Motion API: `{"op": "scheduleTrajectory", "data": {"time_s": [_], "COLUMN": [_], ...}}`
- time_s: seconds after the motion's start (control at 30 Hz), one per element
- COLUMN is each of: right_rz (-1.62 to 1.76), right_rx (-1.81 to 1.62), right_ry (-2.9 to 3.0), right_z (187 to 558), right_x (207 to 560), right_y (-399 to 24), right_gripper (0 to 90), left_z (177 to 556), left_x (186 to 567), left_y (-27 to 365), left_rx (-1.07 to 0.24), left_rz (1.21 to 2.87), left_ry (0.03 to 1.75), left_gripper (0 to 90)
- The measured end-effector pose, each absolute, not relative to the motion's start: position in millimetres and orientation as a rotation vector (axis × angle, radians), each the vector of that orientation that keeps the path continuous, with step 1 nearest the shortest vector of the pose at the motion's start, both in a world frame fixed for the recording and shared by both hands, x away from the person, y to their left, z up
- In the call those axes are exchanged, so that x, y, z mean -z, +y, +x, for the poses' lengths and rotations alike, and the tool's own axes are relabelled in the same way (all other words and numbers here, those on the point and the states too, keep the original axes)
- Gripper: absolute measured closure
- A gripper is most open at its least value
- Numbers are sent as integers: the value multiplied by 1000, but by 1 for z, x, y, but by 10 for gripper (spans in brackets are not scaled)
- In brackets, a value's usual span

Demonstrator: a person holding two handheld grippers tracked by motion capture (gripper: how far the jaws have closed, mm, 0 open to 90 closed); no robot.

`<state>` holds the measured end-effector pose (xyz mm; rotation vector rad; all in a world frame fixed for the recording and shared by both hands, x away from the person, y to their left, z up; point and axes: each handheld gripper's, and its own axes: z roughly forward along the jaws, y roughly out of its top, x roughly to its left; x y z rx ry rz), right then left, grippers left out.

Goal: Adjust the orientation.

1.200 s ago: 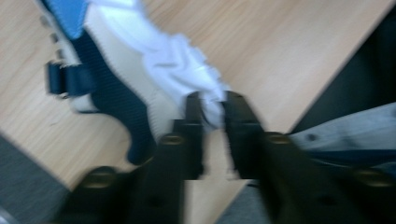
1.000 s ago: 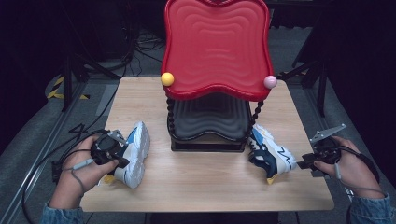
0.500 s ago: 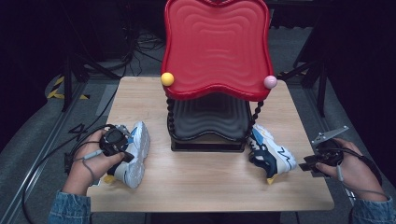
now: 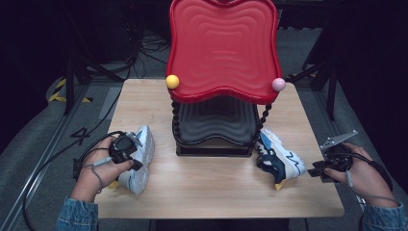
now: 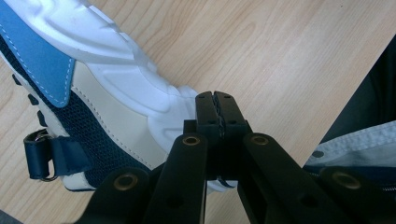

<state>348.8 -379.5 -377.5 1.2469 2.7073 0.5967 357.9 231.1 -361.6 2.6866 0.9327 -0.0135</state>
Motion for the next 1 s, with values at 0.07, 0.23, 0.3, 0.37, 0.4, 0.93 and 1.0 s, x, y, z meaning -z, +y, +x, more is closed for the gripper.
{"op": "scheduleTrajectory", "data": {"time_s": [0.07,0.23,0.3,0.37,0.4,0.93,1.0], "right_rz": [1250,1253,1243,1246,1246,1243,1242], "right_rx": [-597,-589,-598,-600,-600,-617,-615], "right_ry": [2706,2712,2712,2708,2708,2702,2704], "right_z": [349,349,349,348,348,347,347], "right_x": [378,378,378,377,377,376,377], "right_y": [-379,-377,-378,-378,-378,-379,-379], "right_gripper": [593,591,591,590,590,576,573], "left_z": [357,356,357,357,357,358,354], "left_x": [361,360,360,361,361,356,342], "left_y": [229,214,207,199,199,155,154], "left_rx": [13,-6,-22,-37,-37,-91,-111], "left_rz": [2683,2704,2715,2727,2727,2722,2700], "left_ry": [921,890,874,874,874,791,784], "left_gripper": [900,900,900,900,900,897,894]}}
